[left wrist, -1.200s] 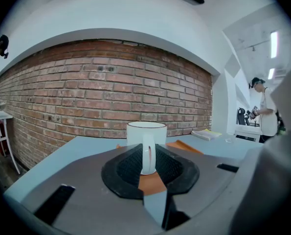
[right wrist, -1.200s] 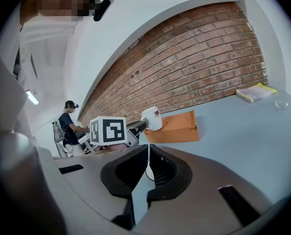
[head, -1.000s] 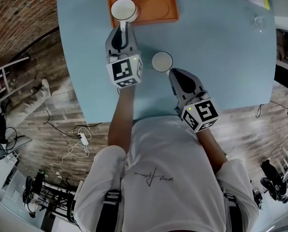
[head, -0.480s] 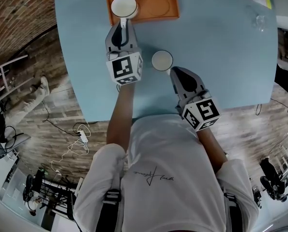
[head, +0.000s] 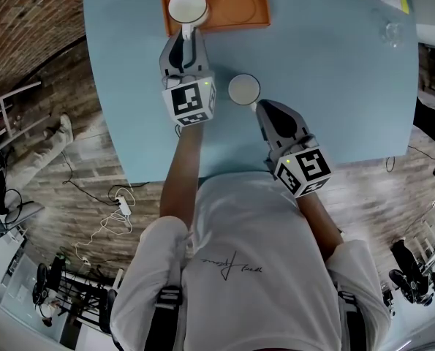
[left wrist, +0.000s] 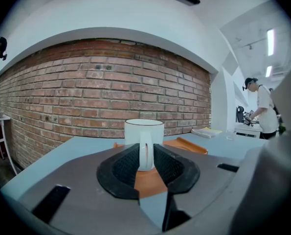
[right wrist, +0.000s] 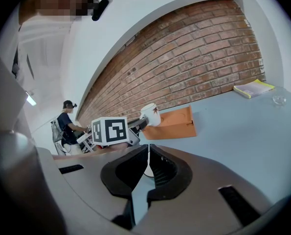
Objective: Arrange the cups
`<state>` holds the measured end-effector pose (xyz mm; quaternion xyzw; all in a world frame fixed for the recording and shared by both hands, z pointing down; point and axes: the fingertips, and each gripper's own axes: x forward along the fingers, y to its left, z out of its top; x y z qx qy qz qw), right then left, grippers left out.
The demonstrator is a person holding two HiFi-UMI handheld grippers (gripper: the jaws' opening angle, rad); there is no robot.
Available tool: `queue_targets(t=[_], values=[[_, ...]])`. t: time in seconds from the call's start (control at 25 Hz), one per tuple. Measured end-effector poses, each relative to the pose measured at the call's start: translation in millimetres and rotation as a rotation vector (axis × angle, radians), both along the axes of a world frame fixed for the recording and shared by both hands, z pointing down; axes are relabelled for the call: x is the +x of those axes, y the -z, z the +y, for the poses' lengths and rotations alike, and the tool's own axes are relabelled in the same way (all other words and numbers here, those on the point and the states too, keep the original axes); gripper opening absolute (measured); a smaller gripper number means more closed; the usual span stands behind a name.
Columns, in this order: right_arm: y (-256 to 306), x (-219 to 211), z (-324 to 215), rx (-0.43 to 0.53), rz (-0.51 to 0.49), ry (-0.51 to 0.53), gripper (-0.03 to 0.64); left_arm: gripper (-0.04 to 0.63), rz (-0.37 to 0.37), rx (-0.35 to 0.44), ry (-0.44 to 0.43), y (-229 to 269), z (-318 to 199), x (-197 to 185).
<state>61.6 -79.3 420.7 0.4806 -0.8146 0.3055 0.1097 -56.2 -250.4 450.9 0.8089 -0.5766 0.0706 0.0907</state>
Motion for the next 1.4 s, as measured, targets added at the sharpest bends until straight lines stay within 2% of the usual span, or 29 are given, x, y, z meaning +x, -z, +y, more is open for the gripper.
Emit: queue_targets(t=[0.4,0.88,1.4], values=[[3.7,0.9,4.4,0.009,-0.001,0.012,0.021,0.098,-0.004,-0.017,0.009,0.9,4.9,-4.8],[11.8,2.0,16.9,0.039,0.0,0.027,0.021,0.098,0.021,-0.025,0.043,8.6,24.4,-13.7],[26.9,5.0,27.9,0.106,0.02,0.045,0.021,0.097,0.045,-0.028,0.035,23.7,58.3,-16.2]])
